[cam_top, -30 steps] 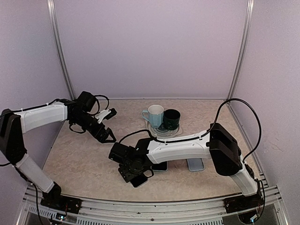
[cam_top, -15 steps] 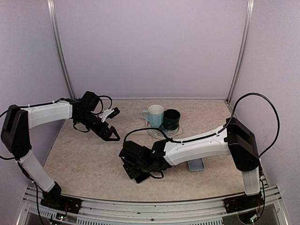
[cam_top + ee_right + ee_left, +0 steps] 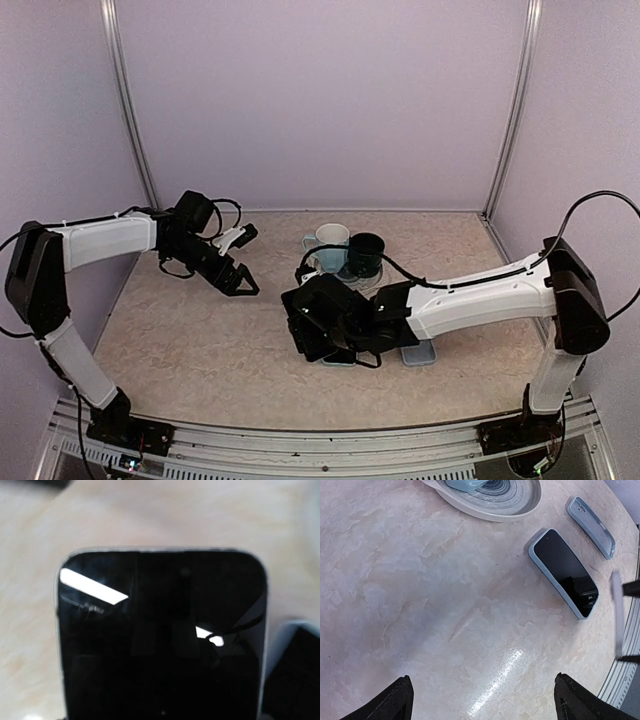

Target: Put the phone into the phone case

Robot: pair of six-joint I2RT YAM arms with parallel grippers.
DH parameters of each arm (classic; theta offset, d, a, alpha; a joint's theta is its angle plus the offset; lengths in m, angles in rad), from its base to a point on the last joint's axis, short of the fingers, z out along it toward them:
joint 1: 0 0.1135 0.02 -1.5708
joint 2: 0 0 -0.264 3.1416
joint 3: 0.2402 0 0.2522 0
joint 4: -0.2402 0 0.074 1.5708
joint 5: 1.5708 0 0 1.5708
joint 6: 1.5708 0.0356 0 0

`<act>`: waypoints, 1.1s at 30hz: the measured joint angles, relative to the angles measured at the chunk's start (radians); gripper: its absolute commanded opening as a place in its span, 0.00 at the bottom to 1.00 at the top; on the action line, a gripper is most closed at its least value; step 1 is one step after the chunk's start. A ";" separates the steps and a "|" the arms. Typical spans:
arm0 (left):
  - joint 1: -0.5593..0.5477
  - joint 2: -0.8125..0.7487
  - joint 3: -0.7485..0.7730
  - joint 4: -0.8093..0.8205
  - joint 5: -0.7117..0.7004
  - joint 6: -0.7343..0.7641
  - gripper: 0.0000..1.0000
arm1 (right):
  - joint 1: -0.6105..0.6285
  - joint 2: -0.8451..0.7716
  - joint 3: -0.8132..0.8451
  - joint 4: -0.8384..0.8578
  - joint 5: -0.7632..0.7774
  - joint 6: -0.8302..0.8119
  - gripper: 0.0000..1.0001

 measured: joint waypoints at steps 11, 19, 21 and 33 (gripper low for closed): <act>-0.017 0.021 0.053 -0.007 0.002 0.008 0.98 | -0.185 -0.359 -0.412 -0.037 0.143 0.156 0.51; -0.069 0.047 0.118 -0.022 -0.003 0.017 0.98 | -0.272 -0.430 -0.575 -0.033 0.145 0.160 0.49; -0.080 0.053 0.121 -0.024 -0.005 0.017 0.98 | -0.289 -0.455 -0.592 -0.018 0.146 0.147 0.49; -0.093 0.072 0.131 -0.041 -0.032 0.016 0.98 | -0.362 -0.449 -0.692 0.163 0.138 0.030 0.46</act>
